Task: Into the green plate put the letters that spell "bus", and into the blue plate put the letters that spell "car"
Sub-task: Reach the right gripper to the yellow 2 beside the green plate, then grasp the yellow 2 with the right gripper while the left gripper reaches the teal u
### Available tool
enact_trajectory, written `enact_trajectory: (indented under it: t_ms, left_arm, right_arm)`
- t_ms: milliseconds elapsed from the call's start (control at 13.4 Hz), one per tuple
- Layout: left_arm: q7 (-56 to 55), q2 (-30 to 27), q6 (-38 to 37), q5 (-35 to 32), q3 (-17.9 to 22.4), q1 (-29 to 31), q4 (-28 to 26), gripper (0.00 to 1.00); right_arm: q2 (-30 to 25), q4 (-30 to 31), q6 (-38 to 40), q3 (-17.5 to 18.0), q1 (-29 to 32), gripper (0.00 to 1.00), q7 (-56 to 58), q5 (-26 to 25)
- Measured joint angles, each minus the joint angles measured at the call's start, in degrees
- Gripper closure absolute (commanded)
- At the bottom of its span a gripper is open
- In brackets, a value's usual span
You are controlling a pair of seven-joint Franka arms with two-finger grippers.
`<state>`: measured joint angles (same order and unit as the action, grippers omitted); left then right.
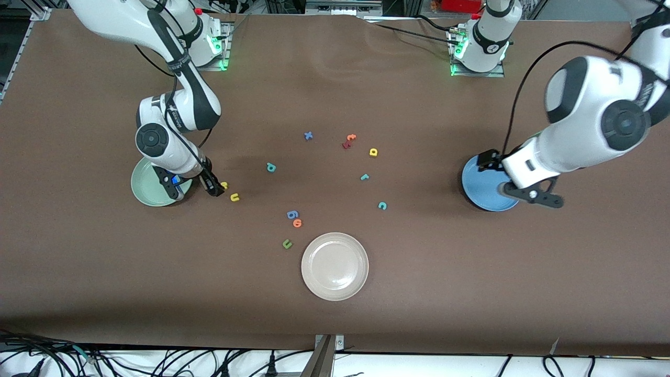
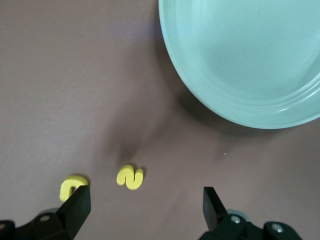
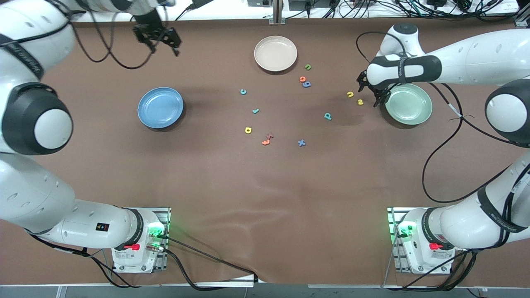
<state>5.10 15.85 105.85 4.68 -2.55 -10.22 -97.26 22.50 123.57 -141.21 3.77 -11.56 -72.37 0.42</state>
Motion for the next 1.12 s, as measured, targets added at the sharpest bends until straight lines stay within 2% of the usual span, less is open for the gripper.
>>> enact_trajectory:
  t_ms: [224, 449, 599, 673, 898, 1122]
  left_arm:
    - [-0.9, 6.1, 6.1, 0.0, -0.3, -6.6, 1.6, 0.0]
    - [-1.1, 13.0, 9.8, 0.0, -0.4, -9.0, 5.6, 0.0]
    - [-1.9, 16.7, 12.3, 0.0, -0.4, -10.6, 8.6, 0.0]
    - [-2.7, 18.4, 13.8, 0.0, -0.4, -11.6, 9.6, 0.0]
    - [-3.7, 22.4, 19.3, 0.0, -0.4, -14.2, 10.7, 0.0]
    - [-3.7, 24.9, 22.9, -1.8, -0.3, -15.5, 10.6, 0.0]
  right_arm:
    - [1.8, 0.1, -2.9, 0.0, -0.3, 0.03, -1.6, 0.0]
    - [3.3, 0.1, -5.9, 0.0, -1.0, 0.12, -3.2, 0.0]
    - [4.3, 0.1, -6.8, 0.0, -1.2, 0.14, -3.6, 0.0]
    - [4.4, 0.1, -6.9, 0.0, -1.2, 0.21, -3.6, 0.0]
    - [4.4, 0.0, -6.9, 0.0, -1.2, 0.24, -3.6, 0.0]
    - [4.4, 0.0, -6.9, 0.0, -1.2, 0.64, -3.6, 0.0]
